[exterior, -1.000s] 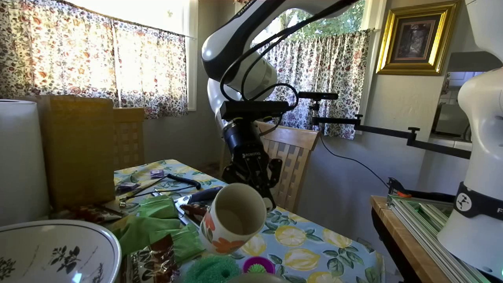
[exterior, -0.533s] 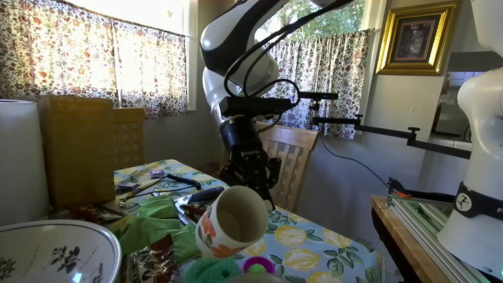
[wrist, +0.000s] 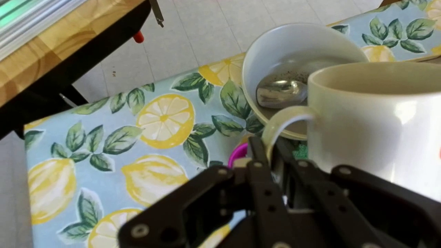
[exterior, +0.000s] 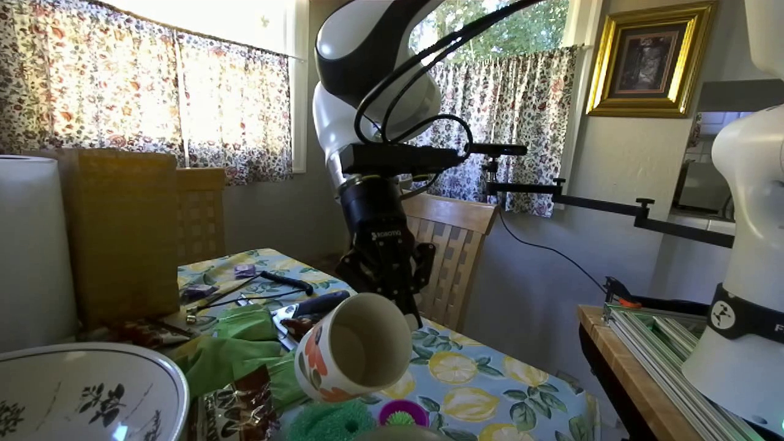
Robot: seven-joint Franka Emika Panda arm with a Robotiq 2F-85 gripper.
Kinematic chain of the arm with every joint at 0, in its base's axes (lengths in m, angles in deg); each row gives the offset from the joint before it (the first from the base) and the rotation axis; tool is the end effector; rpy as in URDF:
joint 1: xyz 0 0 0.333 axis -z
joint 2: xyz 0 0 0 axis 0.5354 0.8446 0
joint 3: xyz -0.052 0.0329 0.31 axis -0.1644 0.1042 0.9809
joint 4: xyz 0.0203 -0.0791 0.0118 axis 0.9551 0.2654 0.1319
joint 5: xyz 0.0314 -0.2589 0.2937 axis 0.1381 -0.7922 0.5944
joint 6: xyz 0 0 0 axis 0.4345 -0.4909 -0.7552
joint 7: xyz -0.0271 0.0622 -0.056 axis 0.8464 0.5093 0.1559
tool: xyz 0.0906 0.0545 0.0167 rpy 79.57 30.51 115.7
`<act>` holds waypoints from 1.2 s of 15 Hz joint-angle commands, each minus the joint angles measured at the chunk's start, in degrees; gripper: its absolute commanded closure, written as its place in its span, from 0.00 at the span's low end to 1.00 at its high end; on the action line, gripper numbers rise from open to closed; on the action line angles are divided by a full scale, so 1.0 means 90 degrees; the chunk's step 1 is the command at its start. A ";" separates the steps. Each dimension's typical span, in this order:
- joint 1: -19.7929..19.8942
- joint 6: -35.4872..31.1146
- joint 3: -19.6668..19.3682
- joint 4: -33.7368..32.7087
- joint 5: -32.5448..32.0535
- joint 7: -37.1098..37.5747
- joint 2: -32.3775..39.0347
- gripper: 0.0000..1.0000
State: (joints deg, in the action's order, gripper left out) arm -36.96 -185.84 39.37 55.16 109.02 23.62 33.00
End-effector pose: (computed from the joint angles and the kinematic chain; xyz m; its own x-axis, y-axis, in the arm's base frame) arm 0.5363 0.0502 0.2325 0.5090 -0.5926 -0.6242 -0.7406 -0.6711 0.0332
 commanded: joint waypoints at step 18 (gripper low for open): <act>-0.0219 -0.1349 0.0410 0.1127 -0.0967 0.1317 -0.1344 0.97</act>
State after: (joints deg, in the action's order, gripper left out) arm -38.62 -196.02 42.58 62.47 101.96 32.69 24.24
